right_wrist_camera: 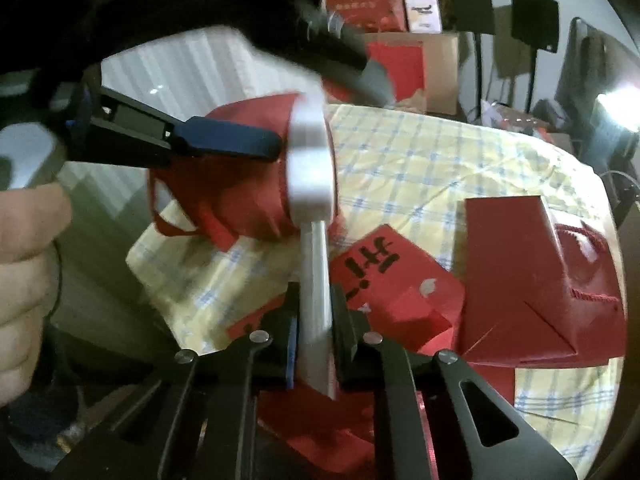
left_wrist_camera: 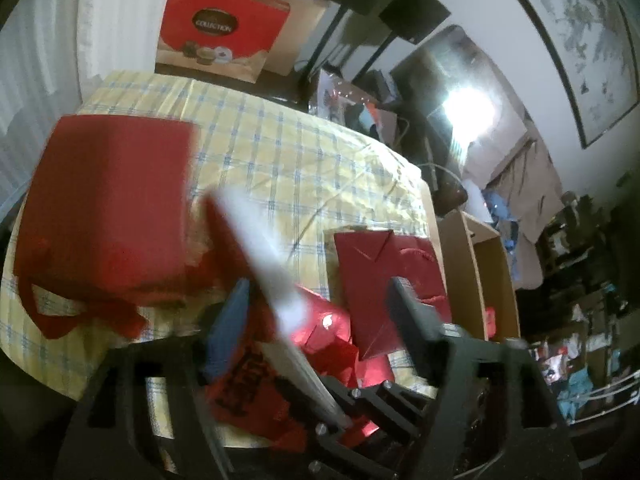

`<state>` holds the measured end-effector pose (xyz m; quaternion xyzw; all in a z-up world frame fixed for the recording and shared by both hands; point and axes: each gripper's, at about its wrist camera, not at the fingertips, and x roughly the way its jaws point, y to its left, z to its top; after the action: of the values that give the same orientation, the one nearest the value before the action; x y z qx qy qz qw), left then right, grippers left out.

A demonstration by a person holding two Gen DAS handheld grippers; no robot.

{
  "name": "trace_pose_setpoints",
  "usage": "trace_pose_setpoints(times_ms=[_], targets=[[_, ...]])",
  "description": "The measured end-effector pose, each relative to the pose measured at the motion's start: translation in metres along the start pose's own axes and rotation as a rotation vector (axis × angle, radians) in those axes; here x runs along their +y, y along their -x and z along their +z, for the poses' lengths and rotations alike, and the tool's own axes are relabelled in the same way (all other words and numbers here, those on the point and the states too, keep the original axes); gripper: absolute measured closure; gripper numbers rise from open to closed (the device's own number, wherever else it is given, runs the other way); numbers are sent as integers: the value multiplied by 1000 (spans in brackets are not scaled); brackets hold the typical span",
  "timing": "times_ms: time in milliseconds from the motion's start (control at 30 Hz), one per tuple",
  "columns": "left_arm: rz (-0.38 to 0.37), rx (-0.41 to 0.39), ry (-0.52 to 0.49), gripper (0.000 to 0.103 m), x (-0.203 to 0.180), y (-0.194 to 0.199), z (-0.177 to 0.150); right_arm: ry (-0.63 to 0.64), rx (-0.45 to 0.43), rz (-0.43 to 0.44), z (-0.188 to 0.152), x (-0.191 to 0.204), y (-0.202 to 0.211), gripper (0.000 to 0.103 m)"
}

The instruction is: Organize objects

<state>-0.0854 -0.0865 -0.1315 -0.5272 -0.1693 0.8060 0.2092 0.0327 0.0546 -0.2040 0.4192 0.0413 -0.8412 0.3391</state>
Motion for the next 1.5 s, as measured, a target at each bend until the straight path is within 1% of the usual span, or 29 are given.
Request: trace_pose_setpoints(times_ms=[33,100,200,300,367,467,500,533,600,633,767,1000,1233,1367,1500], targets=[[0,-13,3,27,1,1,0,-5,-1,-18,-1,-2,1,91],[19,-8,6,27,4,-2,2,8,-8,-38,-3,-2,5,91],[29,34,29,27,13,-13,1,14,-8,-47,-3,-2,10,91],[27,70,23,27,14,-23,-2,47,-28,-77,-5,4,17,91],[54,111,11,27,15,-37,-4,58,-35,-73,-7,7,22,91],[86,145,31,28,22,-55,-8,90,-29,-84,-12,11,26,91],[95,156,42,29,25,-61,-9,99,-21,-89,-14,12,27,91],[125,162,45,33,27,-67,-11,110,-13,-95,-16,13,26,91],[167,153,40,45,28,-70,-14,127,-3,-107,-19,15,24,91],[184,139,37,48,28,-70,-15,137,5,-114,-21,17,23,91],[177,110,45,53,29,-64,-16,154,9,-143,-23,18,20,91],[174,23,46,60,21,-39,-12,172,10,-177,-25,18,21,91],[170,-57,14,64,8,-14,-8,146,33,-167,-27,13,15,91],[148,-67,6,64,5,-5,-4,148,28,-171,-27,15,17,91],[96,-74,20,65,5,6,-2,168,8,-195,-25,20,23,91]])
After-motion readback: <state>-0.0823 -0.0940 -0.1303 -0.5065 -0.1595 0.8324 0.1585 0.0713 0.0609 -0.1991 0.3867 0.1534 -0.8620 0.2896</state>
